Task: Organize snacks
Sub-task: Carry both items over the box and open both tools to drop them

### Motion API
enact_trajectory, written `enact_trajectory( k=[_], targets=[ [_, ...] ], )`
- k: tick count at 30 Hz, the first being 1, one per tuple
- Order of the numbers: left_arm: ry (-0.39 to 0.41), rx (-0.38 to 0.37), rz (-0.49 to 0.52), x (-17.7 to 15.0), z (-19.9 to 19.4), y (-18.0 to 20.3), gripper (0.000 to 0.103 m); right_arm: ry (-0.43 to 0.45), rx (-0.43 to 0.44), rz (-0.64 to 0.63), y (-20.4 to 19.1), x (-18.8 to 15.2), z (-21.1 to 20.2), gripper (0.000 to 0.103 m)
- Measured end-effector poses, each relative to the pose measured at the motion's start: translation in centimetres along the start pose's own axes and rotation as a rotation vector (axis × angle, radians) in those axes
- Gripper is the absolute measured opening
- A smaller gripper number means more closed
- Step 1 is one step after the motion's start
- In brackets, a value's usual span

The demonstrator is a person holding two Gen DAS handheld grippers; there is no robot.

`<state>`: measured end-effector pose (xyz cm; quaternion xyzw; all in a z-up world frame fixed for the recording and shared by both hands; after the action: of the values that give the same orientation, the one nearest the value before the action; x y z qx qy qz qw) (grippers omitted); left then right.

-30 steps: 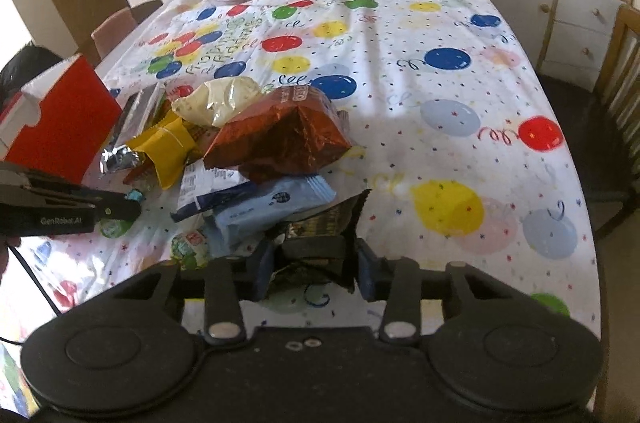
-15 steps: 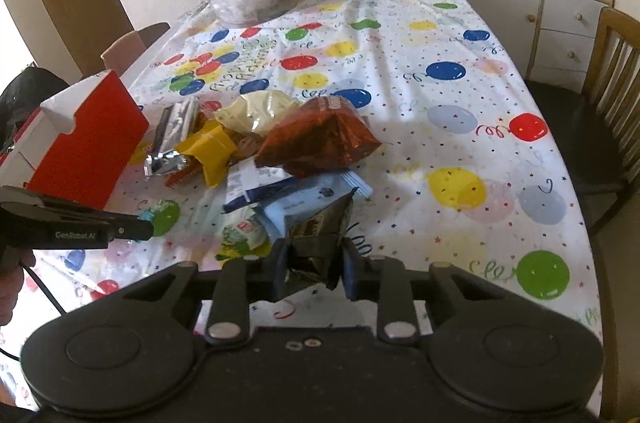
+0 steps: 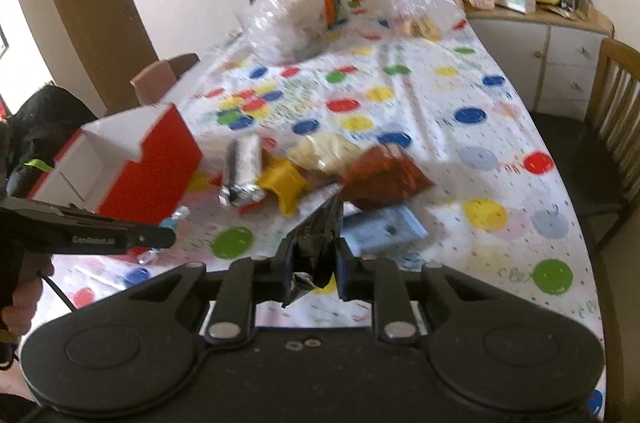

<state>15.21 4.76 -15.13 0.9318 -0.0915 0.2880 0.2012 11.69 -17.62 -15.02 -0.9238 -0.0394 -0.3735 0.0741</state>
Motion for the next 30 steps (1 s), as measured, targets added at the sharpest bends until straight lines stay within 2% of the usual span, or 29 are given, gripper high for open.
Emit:
enact_trajectory(
  k=[8, 18, 24, 30],
  targets=[
    [0.083, 0.032, -0.007, 2.2, -4.4, -2.7, 0.012, 0.058, 0.056, -0.043, -4.9, 2.9, -1.2, 0.018],
    [0.150, 0.129, -0.045, 3.1, -8.9, -9.4, 0.012, 0.115, 0.151, -0.124, -13.2, 6.6, -0.3, 0.018],
    [0.155, 0.188, -0.078, 2.9, -10.4, -14.1, 0.012, 0.094, 0.189, -0.164, -18.2, 7.7, 2.1, 0.018],
    [0.125, 0.225, -0.118, 1.9, -10.6, -18.4, 0.012, 0.051, 0.213, -0.202, -22.4, 7.8, 4.8, 0.018]
  ],
)
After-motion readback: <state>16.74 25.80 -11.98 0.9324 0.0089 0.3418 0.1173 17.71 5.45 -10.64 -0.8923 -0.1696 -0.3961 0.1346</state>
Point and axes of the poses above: each gripper's, at about its wrist camera, not at the fingertips, and z roughly the way its jaws point, y to its right, x to its top, the point moved 6 cm from there along z, roughly the way its jaws point, and after that the axes turned 9 degrees about -x, right-handed, at the moved point
